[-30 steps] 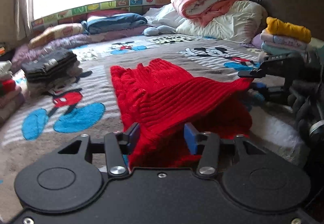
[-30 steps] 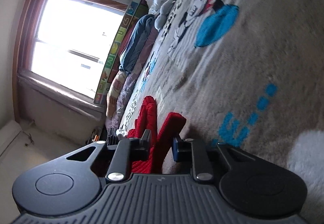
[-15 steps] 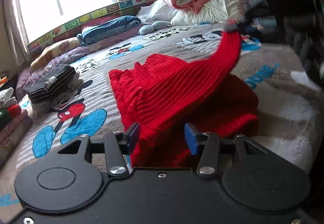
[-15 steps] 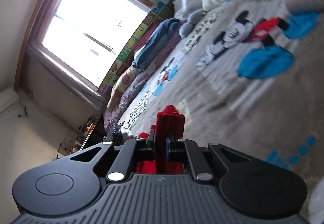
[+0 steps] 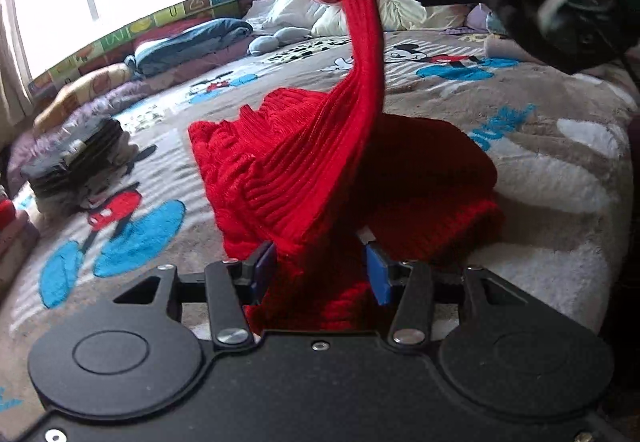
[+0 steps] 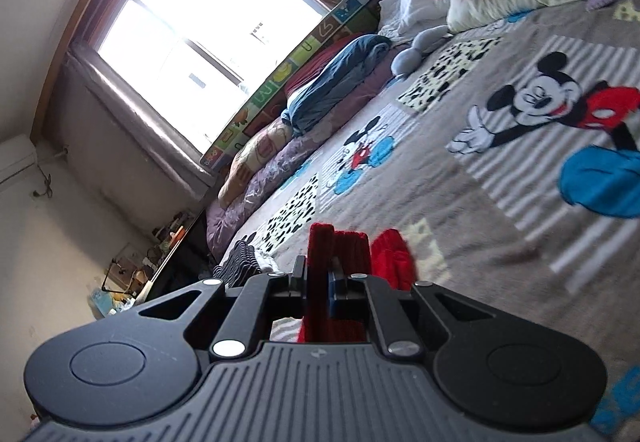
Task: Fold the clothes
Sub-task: 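Lift the held side with the right gripper and fold it over the body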
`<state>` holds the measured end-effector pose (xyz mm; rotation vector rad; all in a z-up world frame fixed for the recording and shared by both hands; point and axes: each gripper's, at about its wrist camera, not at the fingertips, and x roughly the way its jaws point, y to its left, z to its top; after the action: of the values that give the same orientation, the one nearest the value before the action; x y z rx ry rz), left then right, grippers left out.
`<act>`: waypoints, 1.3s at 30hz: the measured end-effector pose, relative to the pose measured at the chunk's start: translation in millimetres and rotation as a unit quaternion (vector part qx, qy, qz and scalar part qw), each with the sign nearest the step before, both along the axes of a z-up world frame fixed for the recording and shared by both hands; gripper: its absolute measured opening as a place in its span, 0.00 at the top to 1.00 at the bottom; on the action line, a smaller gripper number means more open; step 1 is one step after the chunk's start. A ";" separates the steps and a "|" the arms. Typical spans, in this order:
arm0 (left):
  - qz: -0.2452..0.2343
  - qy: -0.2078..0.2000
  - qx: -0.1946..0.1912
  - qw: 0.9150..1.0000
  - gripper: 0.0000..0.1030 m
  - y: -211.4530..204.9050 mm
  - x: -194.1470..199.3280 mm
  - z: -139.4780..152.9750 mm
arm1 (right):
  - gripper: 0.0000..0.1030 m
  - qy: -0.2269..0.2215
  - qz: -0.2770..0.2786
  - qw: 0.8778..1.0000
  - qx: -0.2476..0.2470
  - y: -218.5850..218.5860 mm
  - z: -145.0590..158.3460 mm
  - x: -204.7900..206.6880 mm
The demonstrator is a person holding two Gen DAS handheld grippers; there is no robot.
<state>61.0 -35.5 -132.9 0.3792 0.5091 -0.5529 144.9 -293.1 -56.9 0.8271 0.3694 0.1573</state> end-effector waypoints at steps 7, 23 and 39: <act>-0.003 0.041 -0.056 0.998 0.54 14.0 10.5 1.7 | 0.90 0.006 0.017 0.999 -0.032 33.4 15.6 35.7; -0.005 0.162 -0.225 0.961 0.54 55.3 44.2 1.8 | 0.90 0.035 0.052 0.992 -0.111 96.1 18.2 108.5; 0.012 0.257 -0.363 0.896 0.54 92.1 66.4 -6.6 | 0.90 0.098 0.062 0.977 -0.178 136.3 -14.7 166.4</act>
<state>127.4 56.6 -139.5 -0.5068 0.7659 -0.7792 311.3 -156.9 -71.6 0.4655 0.6154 0.1216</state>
